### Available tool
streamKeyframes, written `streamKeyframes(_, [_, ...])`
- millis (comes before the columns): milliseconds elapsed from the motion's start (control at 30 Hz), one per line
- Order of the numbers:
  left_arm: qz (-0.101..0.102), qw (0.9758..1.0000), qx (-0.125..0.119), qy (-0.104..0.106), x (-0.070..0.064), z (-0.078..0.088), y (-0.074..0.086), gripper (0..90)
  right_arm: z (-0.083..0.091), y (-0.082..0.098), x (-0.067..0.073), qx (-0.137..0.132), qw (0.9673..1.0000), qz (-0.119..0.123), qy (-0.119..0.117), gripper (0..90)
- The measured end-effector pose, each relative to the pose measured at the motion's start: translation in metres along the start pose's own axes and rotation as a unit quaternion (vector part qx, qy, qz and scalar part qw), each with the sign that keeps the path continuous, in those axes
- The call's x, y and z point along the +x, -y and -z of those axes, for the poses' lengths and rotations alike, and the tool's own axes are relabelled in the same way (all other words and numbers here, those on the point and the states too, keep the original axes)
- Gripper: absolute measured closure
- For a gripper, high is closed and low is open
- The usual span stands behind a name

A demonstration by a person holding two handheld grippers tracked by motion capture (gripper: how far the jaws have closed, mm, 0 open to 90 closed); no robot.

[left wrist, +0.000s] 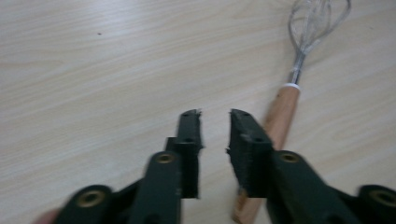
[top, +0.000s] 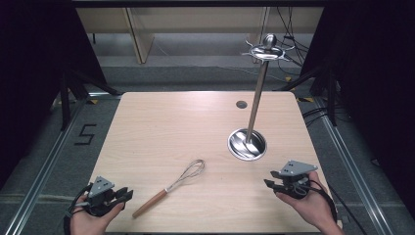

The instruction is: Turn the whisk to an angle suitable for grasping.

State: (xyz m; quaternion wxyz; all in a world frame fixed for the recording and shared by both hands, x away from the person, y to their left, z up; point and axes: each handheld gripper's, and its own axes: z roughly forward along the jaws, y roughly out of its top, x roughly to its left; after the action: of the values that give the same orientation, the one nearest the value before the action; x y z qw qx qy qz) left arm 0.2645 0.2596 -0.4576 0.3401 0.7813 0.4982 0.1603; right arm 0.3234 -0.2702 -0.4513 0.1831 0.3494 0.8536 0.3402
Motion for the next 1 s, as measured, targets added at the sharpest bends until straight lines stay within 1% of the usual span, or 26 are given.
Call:
streamKeyframes(33, [-0.004, 0.9999, 0.007, 0.009, -0.003, 0.001, -0.001, 82.5, 0.000, 0.000, -0.001, 0.005, 1.0000, -0.001, -0.004, 60.5])
streamKeyframes(67, [-0.006, 0.9998, -0.008, 0.018, -0.010, 0.000, -0.001, 86.7, -0.001, 0.000, 0.000, 0.003, 1.0000, -0.006, -0.004, 60.4])
streamKeyframes(100, [-0.046, 0.9987, 0.001, 0.019, -0.014, 0.001, -0.003, 89.1, -0.001, 0.000, 0.000, 0.005, 1.0000, -0.003, -0.005, 60.4])
streamKeyframes(133, [-0.067, 0.9974, 0.004, 0.027, -0.020, -0.001, -0.004, 89.2, -0.002, 0.000, 0.001, 0.009, 0.9999, -0.006, -0.004, 60.2])
streamKeyframes(200, [-0.078, 0.9958, 0.020, 0.042, -0.025, -0.003, -0.012, 89.3, -0.005, -0.001, 0.000, 0.007, 0.9999, 0.007, -0.008, 60.0])
streamKeyframes(233, [-0.091, 0.9940, 0.030, 0.053, -0.027, -0.004, -0.018, 89.4, -0.005, 0.000, 0.002, 0.010, 0.9998, -0.009, -0.012, 59.9])
streamKeyframes(267, [-0.098, 0.9921, 0.050, 0.060, -0.030, -0.008, -0.022, 89.4, -0.005, 0.000, 0.001, 0.012, 0.9998, -0.009, -0.009, 59.5])
streamKeyframes(300, [-0.106, 0.9891, 0.075, 0.070, -0.033, -0.011, -0.024, 89.4, -0.006, 0.000, 0.000, 0.011, 0.9999, -0.006, -0.007, 59.5])
streamKeyframes(333, [-0.113, 0.9839, 0.102, 0.094, -0.038, -0.017, -0.023, 89.4, -0.006, 0.001, 0.000, 0.013, 0.9999, -0.007, -0.008, 59.3])
streamKeyframes(367, [-0.117, 0.9785, 0.130, 0.109, -0.042, -0.022, -0.022, 89.4, -0.005, 0.001, 0.000, 0.015, 0.9998, -0.006, -0.009, 59.2])
streamKeyframes(400, [-0.135, 0.9723, 0.152, 0.115, -0.046, -0.027, -0.021, 89.4, -0.006, 0.002, -0.002, 0.010, 0.9999, 0.003, -0.009, 59.1])
streamKeyframes(433, [-0.150, 0.9696, 0.157, 0.114, -0.046, -0.030, -0.020, 89.4, -0.006, 0.002, -0.001, 0.014, 0.9998, -0.008, -0.010, 59.1])
streamKeyframes(467, [-0.140, 0.9712, 0.159, 0.108, -0.048, -0.033, -0.019, 89.4, -0.005, 0.002, -0.001, 0.019, 0.9997, -0.010, -0.012, 59.0])
streamKeyframes(500, [-0.142, 0.9693, 0.169, 0.108, -0.047, -0.035, -0.019, 89.4, -0.007, 0.002, -0.003, 0.012, 0.9998, -0.004, -0.014, 58.9])
streamKeyframes(567, [-0.140, 0.9686, 0.183, 0.093, -0.045, -0.037, -0.020, 89.5, -0.007, 0.002, -0.003, 0.011, 0.9998, -0.001, -0.016, 58.7])
streamKeyframes(600, [-0.136, 0.9680, 0.193, 0.086, -0.043, -0.039, -0.019, 89.4, -0.006, 0.002, -0.001, 0.017, 0.9997, -0.009, -0.014, 58.5])
streamKeyframes(667, [-0.136, 0.9645, 0.212, 0.079, -0.036, -0.042, -0.019, 89.4, -0.007, 0.002, -0.002, 0.017, 0.9997, 0.004, -0.015, 58.3])
streamKeyframes(700, [-0.134, 0.9647, 0.214, 0.076, -0.034, -0.044, -0.018, 89.4, -0.008, 0.002, -0.002, 0.014, 0.9997, 0.005, -0.019, 58.1])
streamKeyframes(733, [-0.129, 0.9633, 0.224, 0.073, -0.032, -0.046, -0.018, 89.4, -0.008, 0.002, -0.002, 0.013, 0.9998, 0.003, -0.016, 57.9])
streamKeyframes(767, [-0.128, 0.9623, 0.228, 0.076, -0.029, -0.048, -0.018, 89.4, -0.007, 0.002, -0.001, 0.018, 0.9997, -0.002, -0.015, 57.6])
streamKeyframes(800, [-0.125, 0.9626, 0.227, 0.077, -0.028, -0.049, -0.018, 89.4, -0.008, 0.002, -0.001, 0.020, 0.9997, -0.004, -0.016, 57.6])
streamKeyframes(833, [-0.127, 0.9613, 0.232, 0.077, -0.026, -0.050, -0.019, 89.4, -0.008, 0.002, -0.001, 0.017, 0.9997, -0.001, -0.016, 57.5])
streamKeyframes(867, [-0.128, 0.9607, 0.234, 0.077, -0.025, -0.051, -0.019, 89.4, -0.008, 0.002, -0.001, 0.022, 0.9996, -0.008, -0.017, 57.4])
streamKeyframes(933, [-0.124, 0.9613, 0.236, 0.071, -0.026, -0.053, -0.020, 89.4, -0.007, 0.002, -0.001, 0.021, 0.9997, -0.005, -0.015, 57.3])
streamKeyframes(967, [-0.128, 0.9616, 0.234, 0.064, -0.026, -0.054, -0.021, 89.4, -0.007, 0.002, -0.001, 0.020, 0.9997, -0.005, -0.014, 57.2])
streamKeyframes(1000, [-0.124, 0.9602, 0.242, 0.063, -0.025, -0.054, -0.023, 89.4, -0.007, 0.002, -0.001, 0.020, 0.9997, -0.005, -0.014, 57.2])
